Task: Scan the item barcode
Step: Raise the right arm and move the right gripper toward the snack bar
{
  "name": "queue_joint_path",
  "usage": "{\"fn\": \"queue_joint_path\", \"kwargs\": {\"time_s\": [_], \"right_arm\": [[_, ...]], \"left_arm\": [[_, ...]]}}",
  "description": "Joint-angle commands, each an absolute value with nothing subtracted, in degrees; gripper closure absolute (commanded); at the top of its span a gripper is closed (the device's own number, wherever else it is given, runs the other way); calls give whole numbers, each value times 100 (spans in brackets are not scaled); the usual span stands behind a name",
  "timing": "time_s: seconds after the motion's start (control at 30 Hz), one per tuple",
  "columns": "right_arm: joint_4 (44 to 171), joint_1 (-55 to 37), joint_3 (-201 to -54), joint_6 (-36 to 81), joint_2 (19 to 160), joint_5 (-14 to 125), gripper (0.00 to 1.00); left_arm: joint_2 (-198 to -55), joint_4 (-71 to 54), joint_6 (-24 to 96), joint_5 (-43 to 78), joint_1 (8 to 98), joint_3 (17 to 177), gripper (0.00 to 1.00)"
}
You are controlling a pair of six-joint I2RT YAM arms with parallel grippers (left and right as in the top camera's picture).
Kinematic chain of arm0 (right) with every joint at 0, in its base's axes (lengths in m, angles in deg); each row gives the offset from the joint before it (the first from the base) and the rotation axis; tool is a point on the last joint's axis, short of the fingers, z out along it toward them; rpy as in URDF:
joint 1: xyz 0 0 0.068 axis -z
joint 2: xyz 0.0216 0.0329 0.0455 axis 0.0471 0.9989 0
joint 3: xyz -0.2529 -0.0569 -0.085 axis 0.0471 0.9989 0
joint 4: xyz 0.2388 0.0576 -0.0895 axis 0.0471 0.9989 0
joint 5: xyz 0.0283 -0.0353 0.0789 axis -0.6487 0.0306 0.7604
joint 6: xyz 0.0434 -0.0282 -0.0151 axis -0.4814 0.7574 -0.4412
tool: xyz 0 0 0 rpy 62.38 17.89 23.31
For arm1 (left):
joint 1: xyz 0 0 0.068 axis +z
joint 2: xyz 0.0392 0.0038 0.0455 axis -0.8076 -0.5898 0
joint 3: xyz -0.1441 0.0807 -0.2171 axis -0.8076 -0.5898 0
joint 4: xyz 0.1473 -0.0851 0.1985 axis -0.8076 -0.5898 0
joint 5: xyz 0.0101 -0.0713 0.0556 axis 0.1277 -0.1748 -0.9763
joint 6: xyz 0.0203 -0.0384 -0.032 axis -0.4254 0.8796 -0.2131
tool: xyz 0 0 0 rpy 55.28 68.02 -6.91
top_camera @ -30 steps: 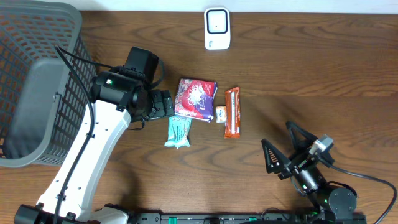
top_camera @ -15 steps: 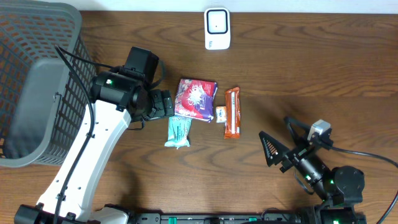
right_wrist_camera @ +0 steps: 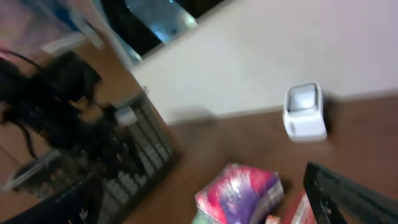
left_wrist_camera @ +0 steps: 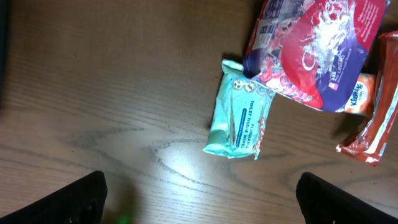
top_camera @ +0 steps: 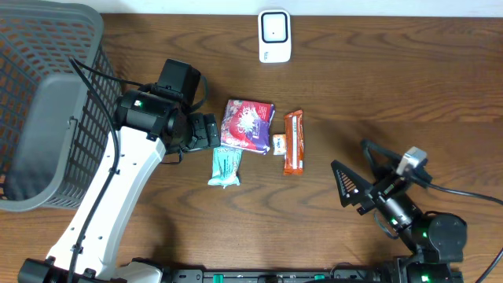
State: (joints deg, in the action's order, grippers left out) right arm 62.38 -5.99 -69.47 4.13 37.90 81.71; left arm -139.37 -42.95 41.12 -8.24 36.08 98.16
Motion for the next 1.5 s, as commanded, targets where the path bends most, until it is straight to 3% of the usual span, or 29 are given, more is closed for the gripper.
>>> {"fn": "queue_joint_path", "kwargs": {"time_s": [0.0, 0.3, 0.43, 0.7, 1.3, 1.47], "right_arm": [[5775, -634, -7079, 79, 3779, 8180, 1], [4306, -634, -7103, -571, 3781, 7535, 1], [4295, -632, -7240, -575, 3790, 7163, 1], [6083, -634, -7997, -79, 4378, 7067, 1], [10212, -656, -11035, 1233, 7151, 7476, 1], [10439, -654, -11260, 1353, 7715, 8119, 1]], "left_arm": [[-13953, -4312, 3998, -792, 3590, 9783, 2], [-13953, -4312, 3998, -792, 3590, 9783, 2], [-13953, -4312, 3998, -792, 3590, 9783, 2], [-13953, -4312, 3998, -794, 3590, 9783, 2], [-13953, -4312, 3998, -794, 3590, 9785, 2], [-13953, -4312, 3998, -794, 3590, 9783, 2]]}}
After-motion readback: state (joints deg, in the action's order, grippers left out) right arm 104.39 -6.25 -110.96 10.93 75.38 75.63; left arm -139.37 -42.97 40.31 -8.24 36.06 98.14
